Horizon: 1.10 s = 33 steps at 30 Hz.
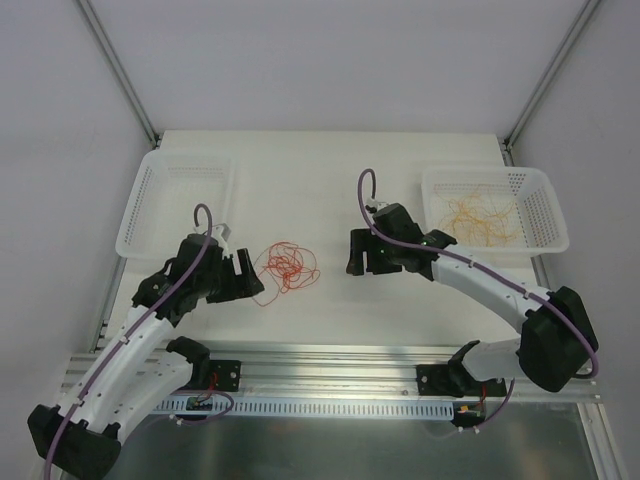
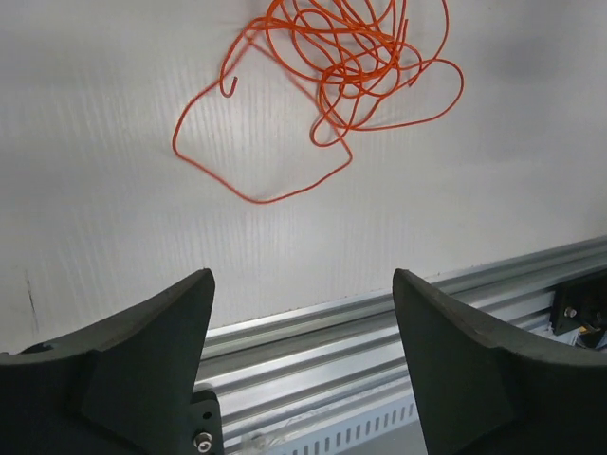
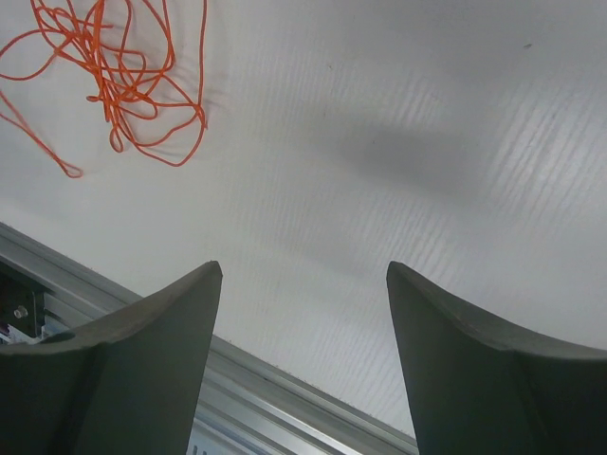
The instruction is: Untangle the cables
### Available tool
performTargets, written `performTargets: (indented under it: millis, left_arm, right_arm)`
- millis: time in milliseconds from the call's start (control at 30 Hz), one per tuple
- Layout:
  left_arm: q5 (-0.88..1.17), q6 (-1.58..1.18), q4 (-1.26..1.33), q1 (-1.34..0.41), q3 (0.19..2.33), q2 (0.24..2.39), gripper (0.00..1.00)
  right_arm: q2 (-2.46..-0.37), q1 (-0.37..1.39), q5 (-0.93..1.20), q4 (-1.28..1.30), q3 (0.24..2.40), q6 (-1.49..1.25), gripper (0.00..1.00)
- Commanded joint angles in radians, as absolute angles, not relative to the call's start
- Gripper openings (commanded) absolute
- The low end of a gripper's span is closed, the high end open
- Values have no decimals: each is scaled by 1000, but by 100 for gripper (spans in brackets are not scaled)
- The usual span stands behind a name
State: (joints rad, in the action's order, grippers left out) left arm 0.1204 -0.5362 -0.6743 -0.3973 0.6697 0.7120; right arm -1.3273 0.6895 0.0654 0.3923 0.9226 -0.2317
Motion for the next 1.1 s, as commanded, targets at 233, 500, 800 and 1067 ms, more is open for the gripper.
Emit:
performTargets:
  millis: [233, 500, 800, 1067]
  left_arm:
    - [132, -428, -624, -390, 831, 946, 91]
    - [75, -333, -560, -390, 1026, 1279, 83]
    - [76, -437, -471, -391, 1089, 1548, 61]
    - [127, -518, -368, -393, 1101, 1661, 47]
  right_arm:
    - [-1371, 726, 83, 347, 996, -244, 75]
    - [-1373, 752, 91, 319, 977, -261, 75]
    - [-1391, 793, 97, 304, 979, -273, 75]
    - [-1431, 837, 106, 270, 976, -299, 75]
